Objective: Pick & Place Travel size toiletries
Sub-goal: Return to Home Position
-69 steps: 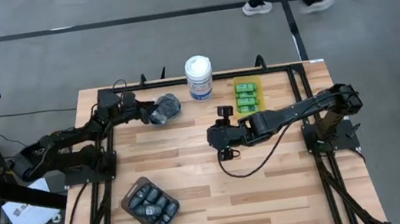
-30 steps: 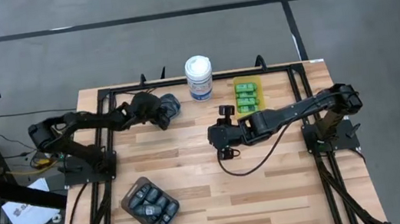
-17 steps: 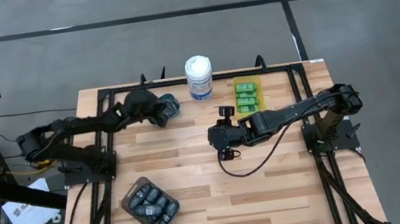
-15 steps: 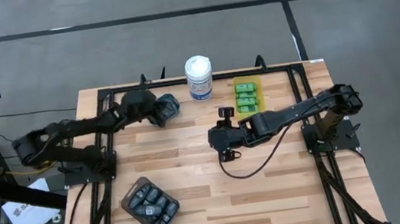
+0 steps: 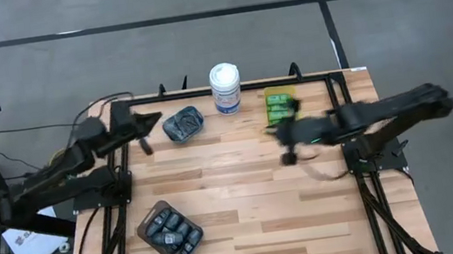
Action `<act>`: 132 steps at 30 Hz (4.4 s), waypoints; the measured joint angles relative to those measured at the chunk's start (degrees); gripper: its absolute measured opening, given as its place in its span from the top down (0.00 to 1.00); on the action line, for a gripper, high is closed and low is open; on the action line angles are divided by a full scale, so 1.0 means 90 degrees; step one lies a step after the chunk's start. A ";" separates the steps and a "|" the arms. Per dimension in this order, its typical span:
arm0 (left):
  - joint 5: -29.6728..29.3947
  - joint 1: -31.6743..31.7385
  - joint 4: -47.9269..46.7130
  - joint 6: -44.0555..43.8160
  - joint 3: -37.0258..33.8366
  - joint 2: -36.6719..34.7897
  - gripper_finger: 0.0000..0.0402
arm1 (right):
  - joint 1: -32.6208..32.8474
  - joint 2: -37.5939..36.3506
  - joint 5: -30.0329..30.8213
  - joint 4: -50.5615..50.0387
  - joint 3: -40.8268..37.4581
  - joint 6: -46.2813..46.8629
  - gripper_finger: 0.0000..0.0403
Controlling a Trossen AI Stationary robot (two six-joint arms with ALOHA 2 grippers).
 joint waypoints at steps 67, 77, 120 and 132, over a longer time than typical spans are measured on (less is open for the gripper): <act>-0.0340 -0.4474 0.0418 -0.0522 -0.3084 -0.2624 1.00 | -0.2670 -0.7869 -0.2713 0.4540 -0.7778 -0.0270 1.00; -0.0343 -0.4474 0.0438 -0.0530 -0.3084 -0.2588 0.99 | -0.2856 -0.7869 -0.2712 0.4543 -0.7778 -0.0270 1.00; -0.0324 -0.3925 0.0938 -0.0527 -0.3087 -0.3344 0.99 | -0.2850 -0.7869 -0.2712 0.4580 -0.7785 -0.0270 1.00; -0.0301 -0.3925 0.0938 -0.0527 -0.3087 -0.3334 0.99 | -0.2851 -0.7869 -0.2712 0.4583 -0.7785 -0.0271 1.00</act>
